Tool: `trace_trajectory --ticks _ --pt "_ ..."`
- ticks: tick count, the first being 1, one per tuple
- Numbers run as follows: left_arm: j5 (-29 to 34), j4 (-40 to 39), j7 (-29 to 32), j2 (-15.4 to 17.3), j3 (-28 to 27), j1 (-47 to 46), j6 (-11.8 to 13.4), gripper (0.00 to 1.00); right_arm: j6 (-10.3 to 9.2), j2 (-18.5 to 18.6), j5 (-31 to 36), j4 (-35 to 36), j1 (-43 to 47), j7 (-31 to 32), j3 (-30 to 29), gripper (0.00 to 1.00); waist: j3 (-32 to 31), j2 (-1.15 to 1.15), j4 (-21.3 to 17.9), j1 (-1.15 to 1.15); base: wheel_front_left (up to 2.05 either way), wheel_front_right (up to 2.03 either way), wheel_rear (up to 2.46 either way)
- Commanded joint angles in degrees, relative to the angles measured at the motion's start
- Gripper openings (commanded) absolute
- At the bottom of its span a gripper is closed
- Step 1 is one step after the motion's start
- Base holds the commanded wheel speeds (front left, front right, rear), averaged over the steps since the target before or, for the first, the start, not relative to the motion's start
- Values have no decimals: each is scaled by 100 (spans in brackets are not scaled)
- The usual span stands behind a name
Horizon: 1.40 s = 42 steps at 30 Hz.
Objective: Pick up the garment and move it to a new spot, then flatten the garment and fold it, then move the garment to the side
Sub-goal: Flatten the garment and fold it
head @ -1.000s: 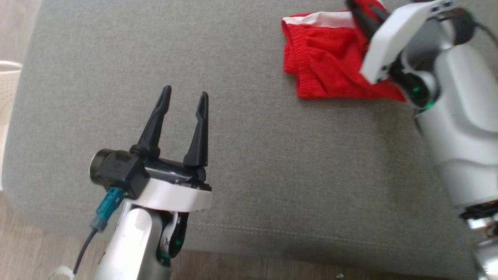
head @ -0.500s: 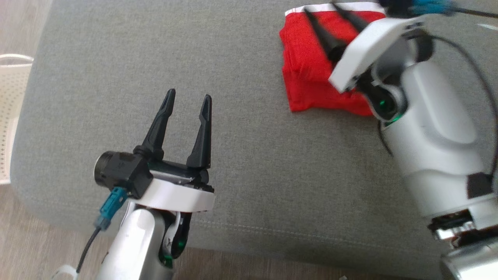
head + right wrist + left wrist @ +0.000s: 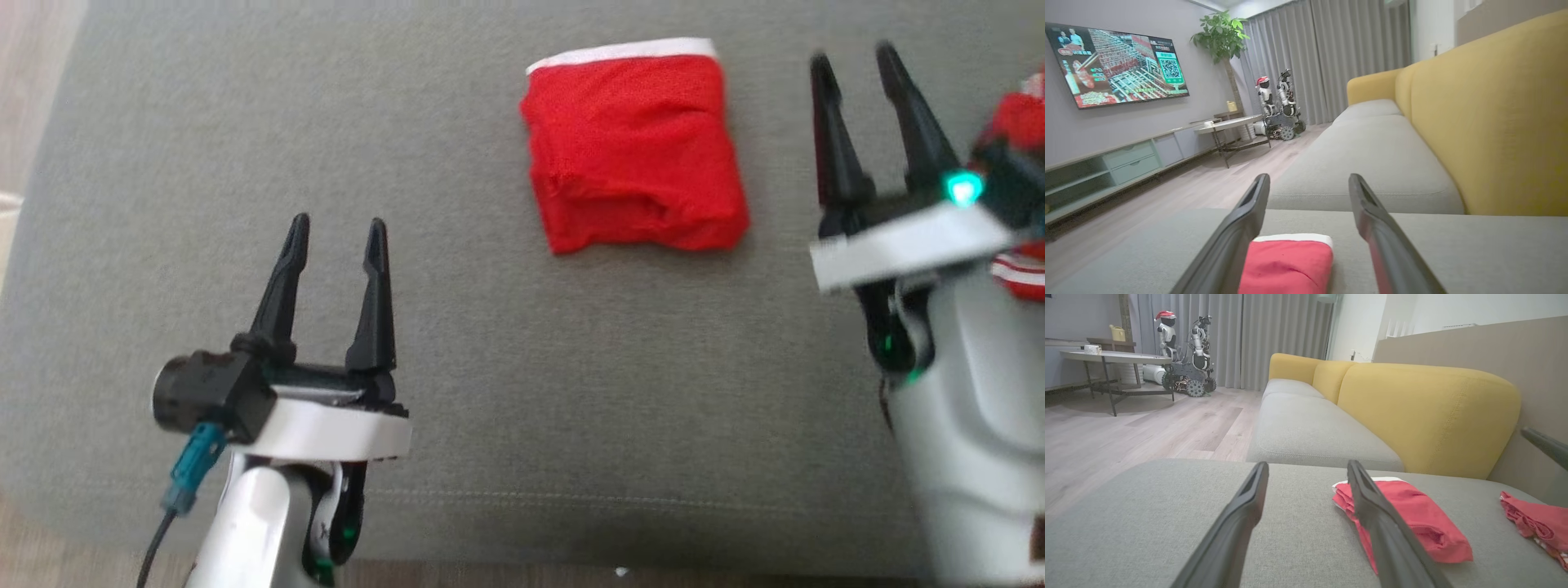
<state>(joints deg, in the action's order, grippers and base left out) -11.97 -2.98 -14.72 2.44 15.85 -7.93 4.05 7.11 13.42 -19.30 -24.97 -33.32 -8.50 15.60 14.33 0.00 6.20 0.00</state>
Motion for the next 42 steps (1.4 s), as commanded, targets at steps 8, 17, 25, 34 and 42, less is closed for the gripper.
trace_trajectory --ticks 8,17,25,34,42 --pt "406 -628 -28 43 -588 249 213 100 37 -422 1259 1133 1338 -646 -657 100 -246 0 -342 0 0 0 0" --pt "790 -691 -28 43 -631 729 63 100 37 -953 1811 1972 2587 -649 -1075 100 -563 0 -415 0 0 0 0" --pt "857 -580 -28 43 -683 1212 64 100 37 -1011 1766 1874 3145 -649 -819 100 -948 0 -518 0 0 0 0" --pt "821 -429 -28 43 -752 1587 92 100 37 -1031 1734 1751 3453 -650 -747 100 -1315 0 -600 0 0 0 0" --pt "851 -272 -28 43 -768 1653 142 100 37 -1044 1719 1715 3484 -650 -735 100 -1362 0 -629 0 0 0 0"
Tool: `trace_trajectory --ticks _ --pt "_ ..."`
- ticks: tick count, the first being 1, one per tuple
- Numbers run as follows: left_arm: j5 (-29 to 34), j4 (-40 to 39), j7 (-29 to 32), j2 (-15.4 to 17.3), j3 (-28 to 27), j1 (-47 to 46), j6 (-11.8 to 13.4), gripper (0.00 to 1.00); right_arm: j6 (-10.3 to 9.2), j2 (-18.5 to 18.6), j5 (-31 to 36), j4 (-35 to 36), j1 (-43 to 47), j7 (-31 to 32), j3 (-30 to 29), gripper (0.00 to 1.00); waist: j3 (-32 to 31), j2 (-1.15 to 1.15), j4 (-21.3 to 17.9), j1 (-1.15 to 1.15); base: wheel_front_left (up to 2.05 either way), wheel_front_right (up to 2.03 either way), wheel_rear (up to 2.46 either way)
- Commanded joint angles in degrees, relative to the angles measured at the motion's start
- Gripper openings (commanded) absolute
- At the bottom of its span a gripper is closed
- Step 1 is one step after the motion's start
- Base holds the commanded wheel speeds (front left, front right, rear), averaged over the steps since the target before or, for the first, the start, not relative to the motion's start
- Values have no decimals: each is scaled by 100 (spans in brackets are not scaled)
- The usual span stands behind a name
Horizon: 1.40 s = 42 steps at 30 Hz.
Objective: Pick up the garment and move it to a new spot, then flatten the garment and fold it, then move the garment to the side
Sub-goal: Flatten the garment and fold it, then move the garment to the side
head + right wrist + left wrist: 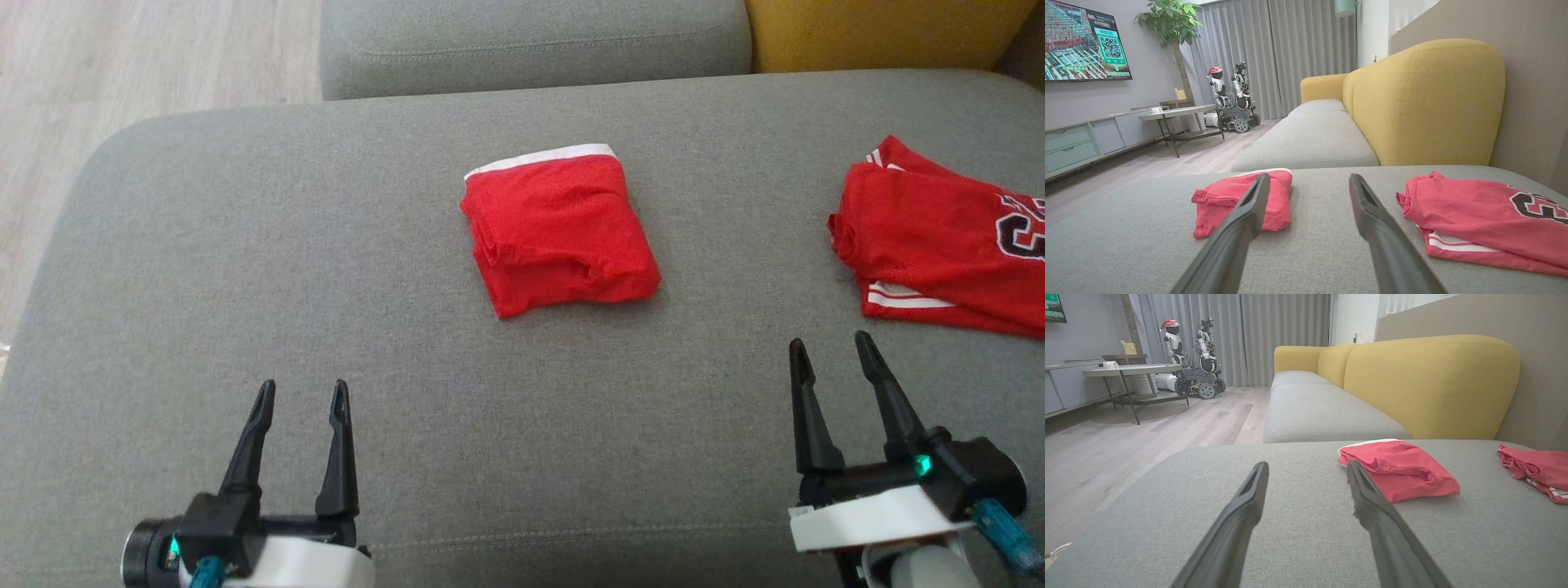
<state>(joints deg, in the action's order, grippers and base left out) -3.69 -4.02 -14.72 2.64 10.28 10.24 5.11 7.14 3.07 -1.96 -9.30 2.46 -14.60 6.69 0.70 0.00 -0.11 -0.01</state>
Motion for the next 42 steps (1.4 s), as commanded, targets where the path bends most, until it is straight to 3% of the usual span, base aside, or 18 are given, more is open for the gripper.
trace_trajectory --ticks 1,18,22,26,34,42 --pt "27 -161 -28 24 -213 -163 34 100 35 -10 -15 140 -93 -40 156 100 0 0 1 1 0 0 0" --pt "74 -140 -28 24 -141 -210 -9 100 35 -17 -169 -68 -354 -40 296 100 161 0 68 1 0 0 0" --pt "124 -164 -28 24 -73 -378 -53 100 35 20 -255 -567 -1078 -40 408 100 429 0 138 1 0 0 0" --pt "141 -189 -28 24 63 -617 -112 100 35 151 -396 -1741 -2124 -15 576 100 771 0 273 1 0 0 0" --pt "139 -195 -28 24 518 -1112 -246 100 35 693 -1590 -3779 -4194 1260 1242 100 1319 0 724 1 0 0 0" --pt "33 -225 -28 24 850 -1470 -202 100 35 1316 -2755 -4259 -5131 2465 1998 100 1793 0 1054 1 0 0 0"
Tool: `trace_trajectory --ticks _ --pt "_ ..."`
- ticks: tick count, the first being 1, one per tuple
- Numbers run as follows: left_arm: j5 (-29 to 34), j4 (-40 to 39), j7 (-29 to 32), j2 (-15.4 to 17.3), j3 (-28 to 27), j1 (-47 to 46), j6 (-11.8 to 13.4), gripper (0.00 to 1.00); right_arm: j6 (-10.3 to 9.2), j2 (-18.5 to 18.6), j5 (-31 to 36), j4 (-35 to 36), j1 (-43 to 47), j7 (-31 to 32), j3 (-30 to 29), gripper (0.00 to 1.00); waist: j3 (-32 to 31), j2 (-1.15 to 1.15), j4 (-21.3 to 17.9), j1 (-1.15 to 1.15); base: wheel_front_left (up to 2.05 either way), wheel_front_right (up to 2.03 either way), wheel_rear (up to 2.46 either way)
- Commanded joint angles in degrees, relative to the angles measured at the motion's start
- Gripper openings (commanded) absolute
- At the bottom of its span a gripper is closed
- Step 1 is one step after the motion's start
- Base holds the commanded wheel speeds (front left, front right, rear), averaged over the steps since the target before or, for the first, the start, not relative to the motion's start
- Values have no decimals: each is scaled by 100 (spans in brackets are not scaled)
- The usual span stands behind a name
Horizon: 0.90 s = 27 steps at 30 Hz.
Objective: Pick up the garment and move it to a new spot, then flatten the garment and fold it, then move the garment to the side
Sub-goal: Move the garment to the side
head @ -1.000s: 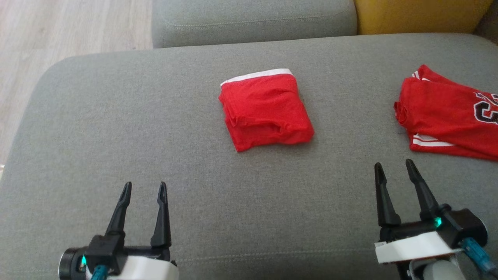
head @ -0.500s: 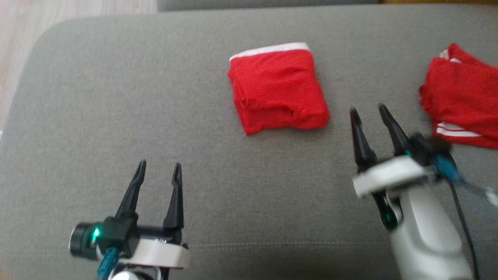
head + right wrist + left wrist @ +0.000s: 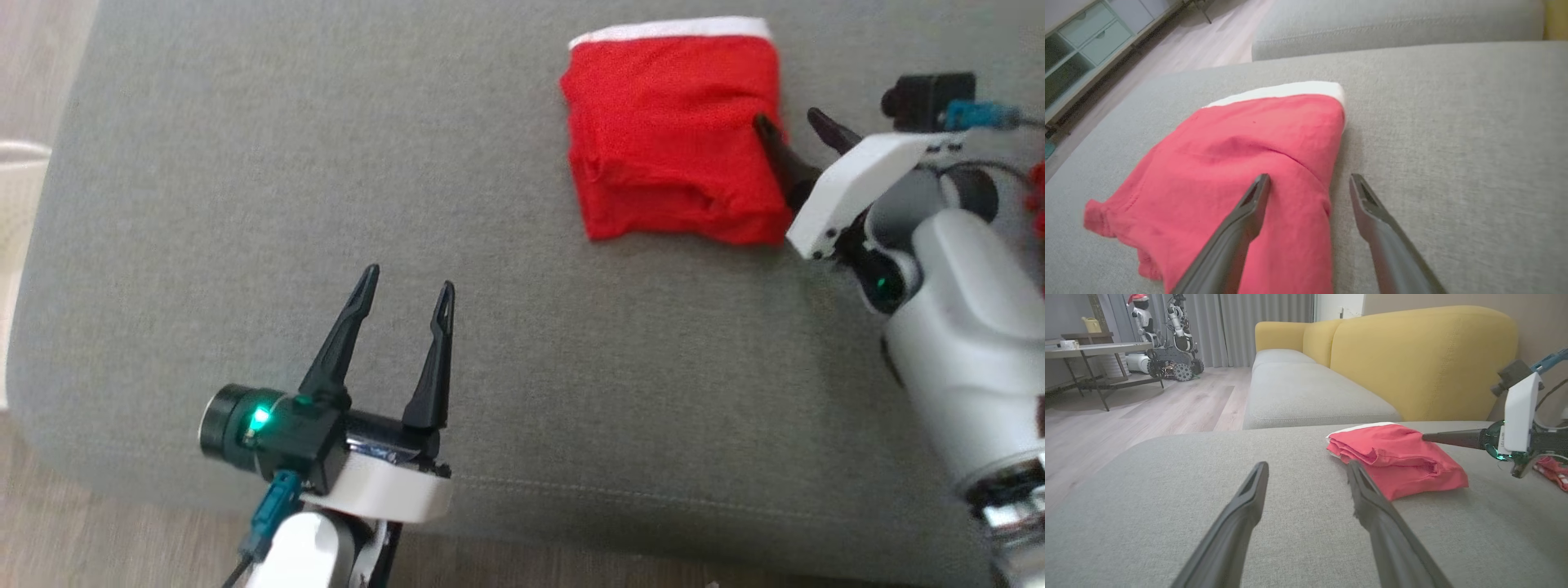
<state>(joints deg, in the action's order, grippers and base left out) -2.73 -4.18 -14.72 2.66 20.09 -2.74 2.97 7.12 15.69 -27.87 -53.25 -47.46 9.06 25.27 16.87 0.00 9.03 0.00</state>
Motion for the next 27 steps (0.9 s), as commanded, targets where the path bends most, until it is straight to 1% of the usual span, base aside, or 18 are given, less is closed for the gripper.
trace_trajectory --ticks 1,4,5,6,7,8,9,10,11,13,16,19,23,27 --pt "-72 -212 -28 21 -105 -207 21 100 36 142 -277 128 -208 222 221 100 227 0 160 0 0 0 0" --pt "-101 -220 -28 21 -44 -301 55 100 36 370 -522 90 -389 453 415 100 359 0 187 0 0 0 0" --pt "-107 -219 -28 21 -24 -332 62 100 36 419 -600 63 -438 513 454 86 400 0 192 0 0 0 0" --pt "-111 -217 -28 21 -6 -363 64 100 36 449 -690 54 -474 578 503 67 436 0 195 0 0 0 0" --pt "-107 -213 -28 21 12 -394 61 100 36 468 -804 57 -495 645 543 42 471 0 197 0 0 0 0" --pt "-95 -208 -28 21 29 -425 57 100 36 482 -930 69 -502 717 582 20 498 0 198 0 0 0 0" --pt "-83 -207 -28 21 40 -453 57 100 36 496 -1051 105 -502 790 638 0 526 0 194 0 0 0 0" --pt "-83 -207 -28 21 40 -453 57 100 36 496 -1051 105 -502 790 638 0 526 0 194 0 0 0 0" --pt "-65 -206 -28 21 34 -510 63 100 36 534 -1288 220 -487 930 769 0 576 0 172 0 0 0 0" --pt "-56 -207 -28 21 21 -535 66 100 36 563 -1399 318 -484 938 830 0 598 0 153 0 0 0 0" --pt "-16 -210 -28 21 -28 -587 62 100 36 696 -1650 571 -491 758 941 0 631 0 70 0 0 0 0" --pt "36 -219 -28 21 -82 -606 33 100 36 855 -1767 731 -498 557 1051 0 630 0 -63 0 0 0 0" --pt "106 -258 -28 27 -175 -599 -17 100 36 1058 -1871 892 -506 414 1134 0 655 0 -345 0 0 0 0" --pt "176 -298 -28 88 -251 -615 -75 100 36 1292 -1947 1054 -532 340 1098 0 735 0 -708 0 0 0 0"
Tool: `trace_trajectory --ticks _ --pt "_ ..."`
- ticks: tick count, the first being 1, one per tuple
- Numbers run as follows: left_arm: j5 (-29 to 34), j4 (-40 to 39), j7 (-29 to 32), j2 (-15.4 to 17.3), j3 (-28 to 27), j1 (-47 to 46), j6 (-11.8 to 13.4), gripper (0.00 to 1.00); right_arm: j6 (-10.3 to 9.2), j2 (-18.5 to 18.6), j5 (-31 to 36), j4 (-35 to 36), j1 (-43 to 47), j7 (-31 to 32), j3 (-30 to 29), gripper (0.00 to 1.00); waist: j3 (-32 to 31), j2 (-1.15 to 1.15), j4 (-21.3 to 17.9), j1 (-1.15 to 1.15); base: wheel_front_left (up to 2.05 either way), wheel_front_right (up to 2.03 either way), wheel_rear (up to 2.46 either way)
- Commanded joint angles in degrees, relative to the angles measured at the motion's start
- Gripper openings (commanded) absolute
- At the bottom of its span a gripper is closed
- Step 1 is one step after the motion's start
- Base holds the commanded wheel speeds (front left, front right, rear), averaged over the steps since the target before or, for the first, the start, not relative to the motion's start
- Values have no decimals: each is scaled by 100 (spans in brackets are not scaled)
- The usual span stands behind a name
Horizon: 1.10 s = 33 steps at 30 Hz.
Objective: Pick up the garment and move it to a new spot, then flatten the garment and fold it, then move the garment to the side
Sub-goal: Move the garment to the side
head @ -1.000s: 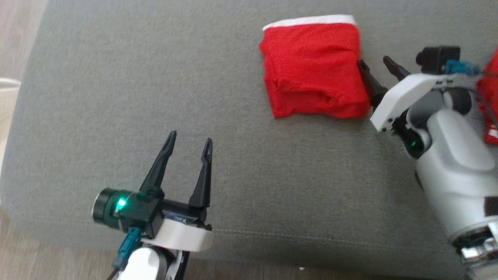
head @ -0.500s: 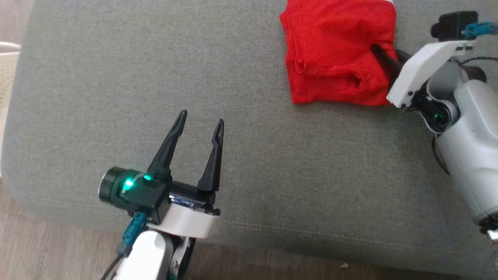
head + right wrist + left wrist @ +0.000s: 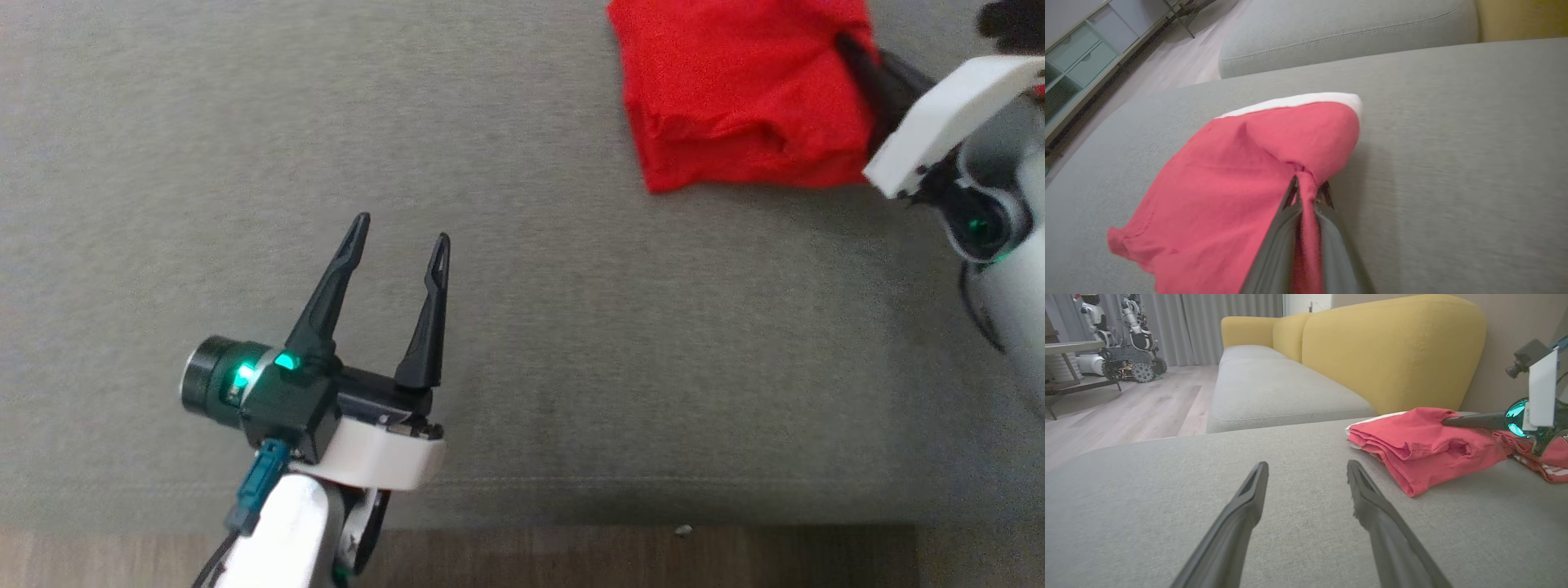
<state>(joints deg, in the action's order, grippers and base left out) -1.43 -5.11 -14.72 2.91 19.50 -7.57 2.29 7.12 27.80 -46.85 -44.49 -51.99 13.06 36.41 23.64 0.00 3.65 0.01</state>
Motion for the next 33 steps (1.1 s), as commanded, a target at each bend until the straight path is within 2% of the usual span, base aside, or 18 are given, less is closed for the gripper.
trace_trajectory --ticks 1,9,19,25,33 --pt "60 -210 -28 83 -205 -145 -22 100 36 152 -59 220 -84 -96 -49 0 78 0 -253 -1 0 0 0" --pt "165 -259 -28 283 -240 -271 -93 100 36 582 -109 581 -55 -229 -479 0 283 0 -920 -1 0 0 0" --pt "178 -275 -28 476 -204 -357 -55 100 36 1126 187 859 461 76 -1477 0 435 0 -1246 -1 0 0 0" --pt "155 -276 -28 517 -158 -423 -52 100 36 1159 671 792 855 343 -2201 0 514 0 -1237 -1 0 0 0" --pt "128 -267 -28 564 -153 -476 -49 100 36 914 1521 906 1107 446 -3063 0 591 0 -1161 -1 0 0 0"
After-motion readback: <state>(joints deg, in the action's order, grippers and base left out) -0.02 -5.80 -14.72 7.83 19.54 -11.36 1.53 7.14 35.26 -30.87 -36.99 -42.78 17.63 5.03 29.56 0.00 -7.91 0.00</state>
